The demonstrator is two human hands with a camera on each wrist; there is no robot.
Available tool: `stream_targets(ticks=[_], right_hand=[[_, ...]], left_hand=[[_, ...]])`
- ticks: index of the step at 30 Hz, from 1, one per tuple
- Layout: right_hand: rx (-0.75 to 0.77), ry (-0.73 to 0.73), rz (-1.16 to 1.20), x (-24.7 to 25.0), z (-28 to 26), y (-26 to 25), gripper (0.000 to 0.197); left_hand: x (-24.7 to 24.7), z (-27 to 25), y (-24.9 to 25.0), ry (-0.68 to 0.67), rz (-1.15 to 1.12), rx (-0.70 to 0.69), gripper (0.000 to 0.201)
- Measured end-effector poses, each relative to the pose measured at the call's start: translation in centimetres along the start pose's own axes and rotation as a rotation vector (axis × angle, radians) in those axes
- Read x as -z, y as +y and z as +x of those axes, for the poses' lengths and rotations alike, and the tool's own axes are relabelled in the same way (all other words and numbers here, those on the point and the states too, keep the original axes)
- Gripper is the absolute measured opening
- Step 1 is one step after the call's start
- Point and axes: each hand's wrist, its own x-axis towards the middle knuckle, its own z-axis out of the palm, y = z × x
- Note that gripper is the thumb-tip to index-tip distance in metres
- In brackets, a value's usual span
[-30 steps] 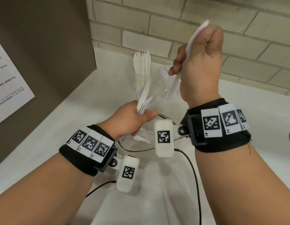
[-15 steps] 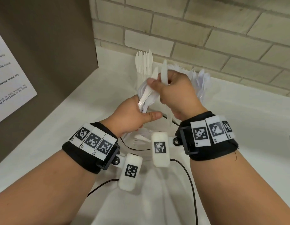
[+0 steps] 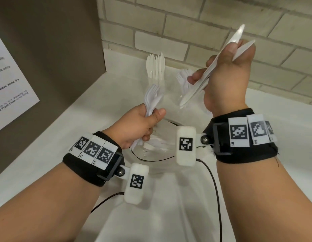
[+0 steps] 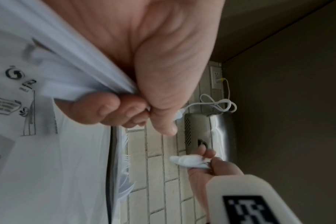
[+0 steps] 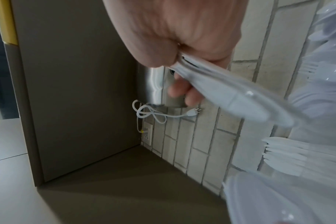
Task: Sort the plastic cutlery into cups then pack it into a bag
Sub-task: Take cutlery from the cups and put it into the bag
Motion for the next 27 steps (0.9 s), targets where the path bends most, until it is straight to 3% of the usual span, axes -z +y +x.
stream_targets(ticks=[3, 7, 12, 17, 24, 27], right_hand=[[-0.006, -0.034, -0.098, -0.2, 1.6, 0.8, 0.014], [-0.138, -0.131, -0.215, -1.7, 4.6, 3.2, 0.022], [0.005, -0.185, -0.154, -4.9, 7.8, 5.6, 0.022], [0.071, -0.213, -0.163, -7.8, 10.3, 9.3, 0.021], [-0.210, -0.223, -0.414, -8.5, 11.9, 14.2, 0.019], [-0.297, -0.282, -0.708, -8.7, 12.3, 14.4, 0.032]], left_hand=[[0.3, -0.2, 0.6, 0.009, -0.133, 0.042, 0.032], [1.3, -0.2, 1.7, 0.014, -0.311, 0.077, 0.035], [3.0, 0.9, 2.8, 0.057, -0.413, 0.088, 0.038], [3.8, 2.3, 3.1, -0.018, -0.439, 0.153, 0.043], [4.5, 3.4, 2.5, -0.084, -0.516, 0.203, 0.040], [4.6, 3.6, 2.2, -0.083, -0.522, 0.213, 0.041]])
